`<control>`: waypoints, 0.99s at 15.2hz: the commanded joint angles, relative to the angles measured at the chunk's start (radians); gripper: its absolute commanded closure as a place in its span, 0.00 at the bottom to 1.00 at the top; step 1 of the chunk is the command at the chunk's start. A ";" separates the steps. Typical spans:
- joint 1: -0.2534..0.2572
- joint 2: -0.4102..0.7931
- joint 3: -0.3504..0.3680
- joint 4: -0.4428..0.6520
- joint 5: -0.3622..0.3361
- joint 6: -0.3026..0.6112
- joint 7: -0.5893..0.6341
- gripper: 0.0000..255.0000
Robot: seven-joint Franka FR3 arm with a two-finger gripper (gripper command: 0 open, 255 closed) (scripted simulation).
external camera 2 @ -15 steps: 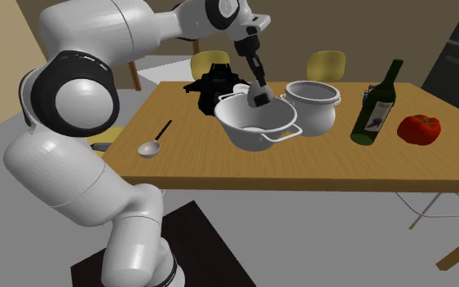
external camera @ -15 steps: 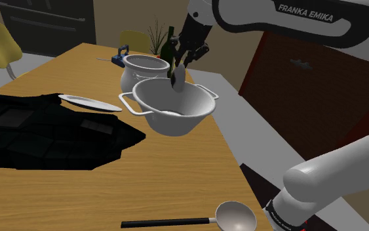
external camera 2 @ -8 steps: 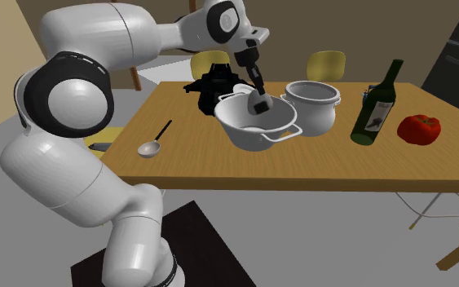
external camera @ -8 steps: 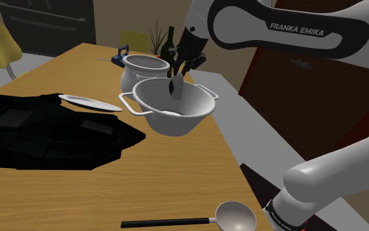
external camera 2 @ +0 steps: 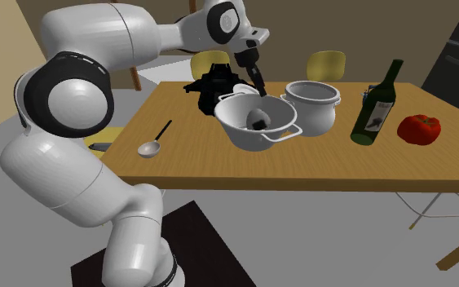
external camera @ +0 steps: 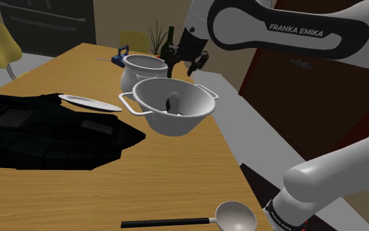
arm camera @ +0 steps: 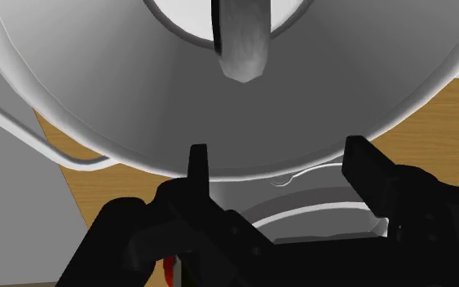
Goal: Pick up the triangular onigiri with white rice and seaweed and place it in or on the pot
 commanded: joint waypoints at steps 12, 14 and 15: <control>0.008 -0.021 -0.008 0.106 0.014 -0.123 -0.010 0.00; 0.008 -0.021 -0.008 0.106 0.014 -0.123 -0.010 0.00; 0.008 -0.021 -0.008 0.106 0.014 -0.123 -0.010 0.00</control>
